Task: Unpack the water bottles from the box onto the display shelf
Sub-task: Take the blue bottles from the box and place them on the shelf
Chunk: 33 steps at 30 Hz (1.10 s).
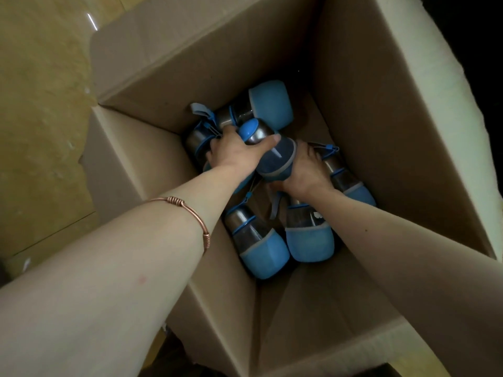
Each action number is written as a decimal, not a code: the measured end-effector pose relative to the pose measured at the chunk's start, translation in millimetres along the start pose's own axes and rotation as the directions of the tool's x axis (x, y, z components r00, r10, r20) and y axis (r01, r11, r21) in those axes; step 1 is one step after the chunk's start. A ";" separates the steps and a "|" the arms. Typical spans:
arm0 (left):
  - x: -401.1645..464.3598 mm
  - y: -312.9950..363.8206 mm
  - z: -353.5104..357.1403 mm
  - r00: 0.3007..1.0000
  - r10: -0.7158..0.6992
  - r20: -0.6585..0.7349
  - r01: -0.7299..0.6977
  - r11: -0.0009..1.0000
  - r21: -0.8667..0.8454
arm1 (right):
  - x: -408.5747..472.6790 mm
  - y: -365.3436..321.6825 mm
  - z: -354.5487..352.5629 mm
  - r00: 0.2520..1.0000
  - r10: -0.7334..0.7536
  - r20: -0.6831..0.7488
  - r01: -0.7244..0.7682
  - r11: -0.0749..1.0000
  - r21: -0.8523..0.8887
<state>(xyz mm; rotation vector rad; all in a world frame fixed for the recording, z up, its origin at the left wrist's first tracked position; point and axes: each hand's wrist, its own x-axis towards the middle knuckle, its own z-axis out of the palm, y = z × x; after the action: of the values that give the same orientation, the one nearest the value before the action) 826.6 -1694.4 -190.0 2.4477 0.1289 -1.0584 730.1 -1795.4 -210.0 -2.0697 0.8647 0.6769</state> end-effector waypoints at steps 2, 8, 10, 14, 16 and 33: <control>-1.1 -3.2 -1.2 0.999 0.029 0.017 -0.028 0.997 -0.076 | -2.0 -2.4 -0.6 0.999 -0.001 -0.047 0.002 1.000 0.023; -35.1 -15.9 -21.5 1.000 -0.004 0.002 0.005 0.856 -0.516 | -42.5 -20.4 -16.3 0.994 -0.079 -0.081 0.082 0.996 0.041; -55.7 -13.6 -28.2 0.997 -0.074 0.021 0.070 0.756 -0.650 | -63.3 -29.5 -25.0 0.993 -0.088 -0.075 0.093 0.993 0.072; -100.0 7.9 -51.5 0.969 -0.180 0.172 0.241 0.508 -0.827 | -114.7 -50.7 -51.5 0.999 0.006 -0.040 0.001 0.983 0.182; -125.0 23.2 -66.3 0.967 -0.104 0.234 0.254 0.524 -0.813 | -144.9 -62.4 -68.7 0.998 0.045 -0.039 -0.034 0.967 0.252; -394.4 162.0 -257.2 0.875 0.451 0.174 -0.319 0.810 -0.492 | -418.9 -165.7 -242.0 0.994 -0.072 -0.078 0.103 0.829 0.549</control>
<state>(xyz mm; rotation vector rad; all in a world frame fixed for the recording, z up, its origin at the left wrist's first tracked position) 765.0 -1683.4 304.0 1.7791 -0.1992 -1.0381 634.2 -1769.9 291.6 -1.5901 0.8665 0.2699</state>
